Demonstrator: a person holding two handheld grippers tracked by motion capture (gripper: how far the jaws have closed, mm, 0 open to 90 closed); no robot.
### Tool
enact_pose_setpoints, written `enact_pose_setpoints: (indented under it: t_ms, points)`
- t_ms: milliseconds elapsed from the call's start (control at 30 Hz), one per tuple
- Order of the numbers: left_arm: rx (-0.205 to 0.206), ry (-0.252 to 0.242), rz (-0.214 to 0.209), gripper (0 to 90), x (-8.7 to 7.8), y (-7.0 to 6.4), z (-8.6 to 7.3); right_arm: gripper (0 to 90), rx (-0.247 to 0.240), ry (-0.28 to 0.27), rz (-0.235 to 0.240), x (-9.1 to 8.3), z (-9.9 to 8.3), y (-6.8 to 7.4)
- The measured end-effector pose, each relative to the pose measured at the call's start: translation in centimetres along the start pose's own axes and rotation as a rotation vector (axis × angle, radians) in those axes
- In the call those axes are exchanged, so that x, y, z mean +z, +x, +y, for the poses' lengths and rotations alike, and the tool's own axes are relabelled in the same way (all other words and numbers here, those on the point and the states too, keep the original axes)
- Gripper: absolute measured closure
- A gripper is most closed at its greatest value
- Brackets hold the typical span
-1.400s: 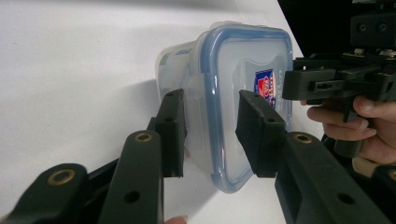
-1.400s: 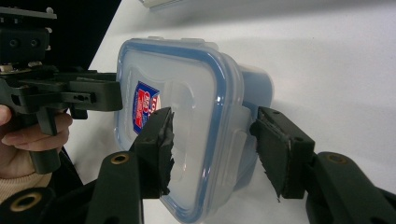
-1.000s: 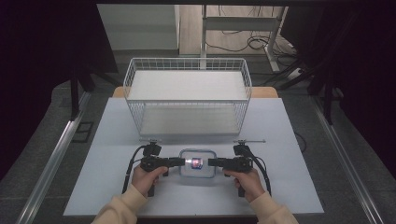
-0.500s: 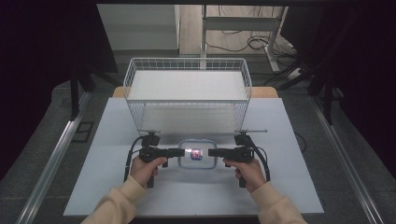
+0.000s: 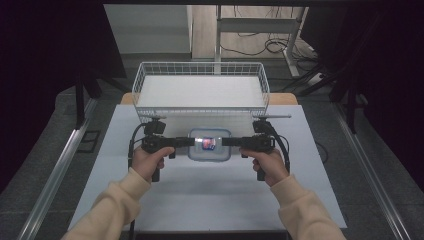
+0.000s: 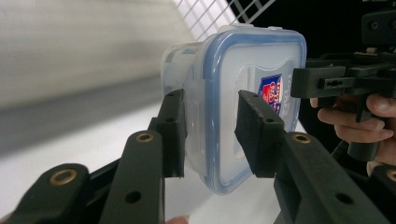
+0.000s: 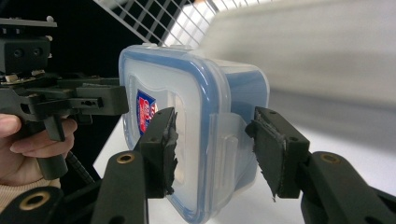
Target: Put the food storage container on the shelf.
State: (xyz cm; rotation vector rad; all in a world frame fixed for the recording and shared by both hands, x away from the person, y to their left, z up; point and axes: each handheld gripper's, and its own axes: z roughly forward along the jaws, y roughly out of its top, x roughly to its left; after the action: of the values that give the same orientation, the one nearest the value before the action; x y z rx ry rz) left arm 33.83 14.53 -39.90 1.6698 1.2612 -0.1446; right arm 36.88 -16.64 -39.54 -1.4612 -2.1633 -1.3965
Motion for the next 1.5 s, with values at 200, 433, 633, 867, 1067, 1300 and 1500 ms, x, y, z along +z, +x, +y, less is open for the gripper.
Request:
enact_pose_setpoints:
  t_ms: [200, 433, 633, 867, 1067, 1300, 1500]
  points:
    - [0.027, -0.026, 0.005, 64.2, -1.2, -1.2, 2.3, 50.4, 0.001, -0.023, 0.018, -1.1, 2.7, 1.3]
    - [0.039, -0.061, -0.005, 64.4, -2.9, -2.4, 5.3, 50.4, -0.034, -0.034, 0.019, -2.3, 5.8, 3.1]
    - [0.022, -0.083, -0.017, 64.8, -3.7, -2.1, 7.4, 50.4, -0.060, -0.033, 0.019, -2.3, 8.5, 3.9]
    - [0.014, -0.093, -0.016, 64.5, -4.0, -1.5, 10.5, 50.4, -0.090, -0.037, 0.008, -1.9, 12.1, 4.6]
    - [0.019, -0.082, -0.016, 64.3, -3.4, -0.5, 12.8, 50.3, -0.102, -0.029, -0.008, -1.3, 14.6, 4.4]
    - [-0.008, -0.041, -0.009, 64.1, -1.7, 1.4, 14.6, 50.3, -0.070, -0.013, -0.019, 0.0, 16.3, 2.7]
    - [-0.040, -0.035, -0.018, 64.4, -0.6, 2.9, 15.1, 48.8, -0.018, 0.019, -0.018, 1.8, 16.9, 0.9]
